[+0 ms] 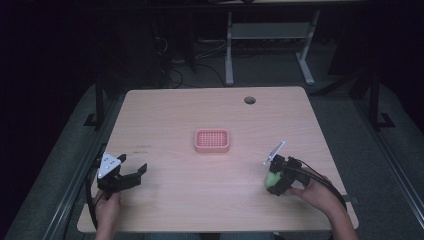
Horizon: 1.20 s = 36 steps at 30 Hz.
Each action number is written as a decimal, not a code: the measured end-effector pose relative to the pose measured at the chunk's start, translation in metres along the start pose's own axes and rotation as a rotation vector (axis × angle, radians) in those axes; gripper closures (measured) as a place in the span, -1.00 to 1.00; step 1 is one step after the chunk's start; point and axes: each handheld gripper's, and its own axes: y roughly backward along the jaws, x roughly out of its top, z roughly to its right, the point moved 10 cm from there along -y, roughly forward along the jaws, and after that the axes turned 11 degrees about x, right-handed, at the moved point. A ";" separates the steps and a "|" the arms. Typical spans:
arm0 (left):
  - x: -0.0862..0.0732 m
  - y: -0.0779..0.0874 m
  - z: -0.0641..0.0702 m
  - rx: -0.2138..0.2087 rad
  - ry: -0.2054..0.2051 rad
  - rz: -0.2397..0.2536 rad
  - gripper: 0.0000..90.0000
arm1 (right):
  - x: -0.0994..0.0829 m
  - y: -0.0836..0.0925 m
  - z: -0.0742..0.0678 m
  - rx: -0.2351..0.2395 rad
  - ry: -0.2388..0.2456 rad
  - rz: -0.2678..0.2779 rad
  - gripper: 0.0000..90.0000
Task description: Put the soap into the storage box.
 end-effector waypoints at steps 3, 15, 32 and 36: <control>0.000 0.000 0.000 0.001 0.000 0.001 -0.69 | 0.000 -0.001 0.000 0.003 0.001 -0.002 -0.63; 0.000 0.000 0.000 0.000 0.000 0.001 -0.68 | -0.002 -0.003 0.000 0.004 -0.002 -0.017 -0.52; 0.000 0.000 -0.001 0.002 0.001 0.001 -0.68 | -0.001 -0.005 0.000 0.003 0.002 -0.019 -0.46; 0.000 0.000 0.000 0.000 0.001 -0.001 -0.68 | -0.002 -0.004 -0.001 0.005 0.006 -0.011 -0.45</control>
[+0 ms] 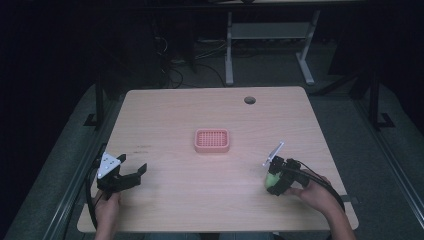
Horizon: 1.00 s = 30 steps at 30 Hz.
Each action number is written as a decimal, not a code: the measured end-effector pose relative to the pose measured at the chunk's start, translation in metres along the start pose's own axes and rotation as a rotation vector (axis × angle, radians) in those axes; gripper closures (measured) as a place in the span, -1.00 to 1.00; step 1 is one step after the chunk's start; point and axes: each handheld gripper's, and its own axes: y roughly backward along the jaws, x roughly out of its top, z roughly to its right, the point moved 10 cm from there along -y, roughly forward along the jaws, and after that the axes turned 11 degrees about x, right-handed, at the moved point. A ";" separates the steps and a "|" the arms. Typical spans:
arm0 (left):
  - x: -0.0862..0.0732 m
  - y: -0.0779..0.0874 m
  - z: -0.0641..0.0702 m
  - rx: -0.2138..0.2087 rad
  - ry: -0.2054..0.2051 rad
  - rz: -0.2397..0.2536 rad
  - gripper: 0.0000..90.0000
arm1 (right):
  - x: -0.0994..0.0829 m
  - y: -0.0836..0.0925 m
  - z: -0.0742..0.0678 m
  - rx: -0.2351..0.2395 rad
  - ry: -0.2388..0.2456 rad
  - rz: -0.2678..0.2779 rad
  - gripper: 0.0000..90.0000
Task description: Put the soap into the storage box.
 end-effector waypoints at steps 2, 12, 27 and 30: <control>0.000 0.000 0.000 0.000 0.000 0.000 -0.68 | 0.000 0.000 0.000 -0.002 0.006 0.002 -0.45; 0.001 0.001 -0.001 0.001 -0.002 0.003 -0.68 | 0.001 0.006 -0.003 -0.004 0.029 0.030 -0.44; 0.001 0.001 -0.001 0.003 0.006 0.008 -0.69 | 0.014 0.016 -0.007 0.015 0.055 0.086 -0.43; 0.001 0.002 -0.001 0.003 0.006 0.009 -0.69 | 0.017 0.017 -0.008 0.019 0.065 0.091 -0.43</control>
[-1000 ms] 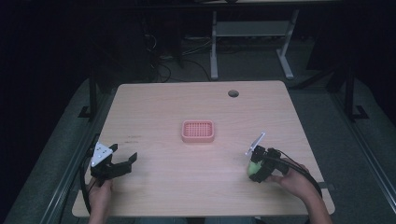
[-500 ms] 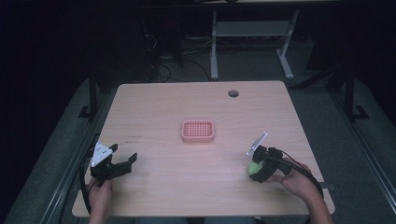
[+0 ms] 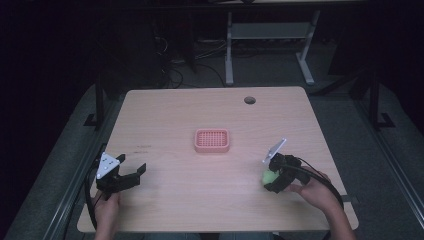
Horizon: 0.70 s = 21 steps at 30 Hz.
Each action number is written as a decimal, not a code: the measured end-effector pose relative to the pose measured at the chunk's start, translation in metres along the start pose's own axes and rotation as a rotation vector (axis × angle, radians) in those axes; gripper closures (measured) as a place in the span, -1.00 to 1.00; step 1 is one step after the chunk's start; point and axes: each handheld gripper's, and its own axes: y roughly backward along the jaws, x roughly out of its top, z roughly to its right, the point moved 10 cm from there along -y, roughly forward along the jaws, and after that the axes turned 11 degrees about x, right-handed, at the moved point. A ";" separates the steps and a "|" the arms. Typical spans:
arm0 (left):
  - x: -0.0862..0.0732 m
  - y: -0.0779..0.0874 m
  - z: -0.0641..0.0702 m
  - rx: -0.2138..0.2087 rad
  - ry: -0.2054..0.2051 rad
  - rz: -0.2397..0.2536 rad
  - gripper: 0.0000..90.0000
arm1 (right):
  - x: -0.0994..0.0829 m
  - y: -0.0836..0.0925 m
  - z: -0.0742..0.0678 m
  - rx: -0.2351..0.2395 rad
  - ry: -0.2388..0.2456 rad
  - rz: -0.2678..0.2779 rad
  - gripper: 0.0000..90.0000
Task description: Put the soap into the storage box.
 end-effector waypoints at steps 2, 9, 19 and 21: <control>0.000 0.000 0.000 0.000 0.002 0.000 -0.68 | 0.002 0.000 -0.001 0.008 0.003 0.004 -0.43; 0.000 0.000 0.000 0.000 0.000 -0.005 -0.69 | 0.014 0.002 -0.001 0.012 0.016 0.025 -0.43; 0.000 0.000 -0.001 0.002 0.000 -0.005 -0.69 | 0.030 0.003 -0.002 0.027 0.042 0.037 -0.43; -0.001 0.001 -0.001 0.001 -0.005 -0.012 -0.68 | 0.034 0.004 -0.003 0.025 0.045 0.029 -0.43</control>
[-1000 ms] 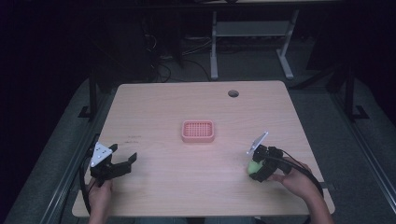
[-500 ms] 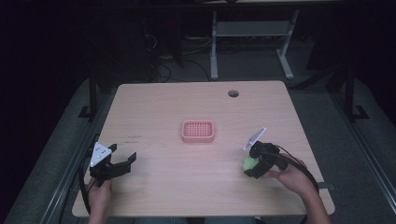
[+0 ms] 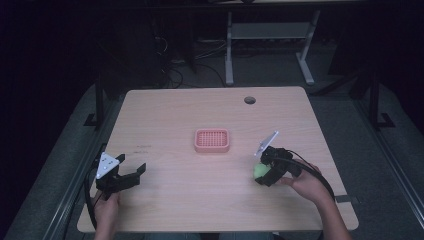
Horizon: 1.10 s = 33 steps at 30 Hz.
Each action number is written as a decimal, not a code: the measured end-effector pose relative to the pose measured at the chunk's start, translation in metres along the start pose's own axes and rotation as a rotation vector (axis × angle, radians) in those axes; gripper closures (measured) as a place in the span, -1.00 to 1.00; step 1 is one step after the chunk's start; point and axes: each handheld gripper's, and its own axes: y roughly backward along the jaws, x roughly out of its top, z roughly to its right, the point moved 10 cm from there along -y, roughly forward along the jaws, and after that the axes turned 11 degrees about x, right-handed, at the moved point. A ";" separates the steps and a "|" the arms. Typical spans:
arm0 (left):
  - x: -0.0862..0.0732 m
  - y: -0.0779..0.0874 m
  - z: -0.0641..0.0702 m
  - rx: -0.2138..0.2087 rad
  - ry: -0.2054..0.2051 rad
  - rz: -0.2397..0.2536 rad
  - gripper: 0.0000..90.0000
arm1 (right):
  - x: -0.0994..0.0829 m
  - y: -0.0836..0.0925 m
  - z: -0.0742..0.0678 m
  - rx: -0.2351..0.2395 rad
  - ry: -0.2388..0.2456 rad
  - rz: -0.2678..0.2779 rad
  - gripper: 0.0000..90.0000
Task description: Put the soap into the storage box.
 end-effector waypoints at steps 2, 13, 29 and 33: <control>0.001 0.000 0.001 -0.001 0.008 0.008 -0.68 | 0.005 0.000 0.000 0.000 0.014 -0.003 -0.43; 0.001 -0.001 0.000 -0.001 0.019 0.008 -0.68 | 0.031 0.002 0.003 -0.003 0.051 -0.035 -0.43; 0.001 -0.002 0.000 -0.004 0.023 0.005 -0.68 | 0.058 -0.003 0.009 0.016 0.070 -0.043 -0.43; 0.001 -0.003 -0.001 -0.003 0.023 0.005 -0.68 | 0.071 -0.004 0.011 0.017 0.082 -0.047 -0.43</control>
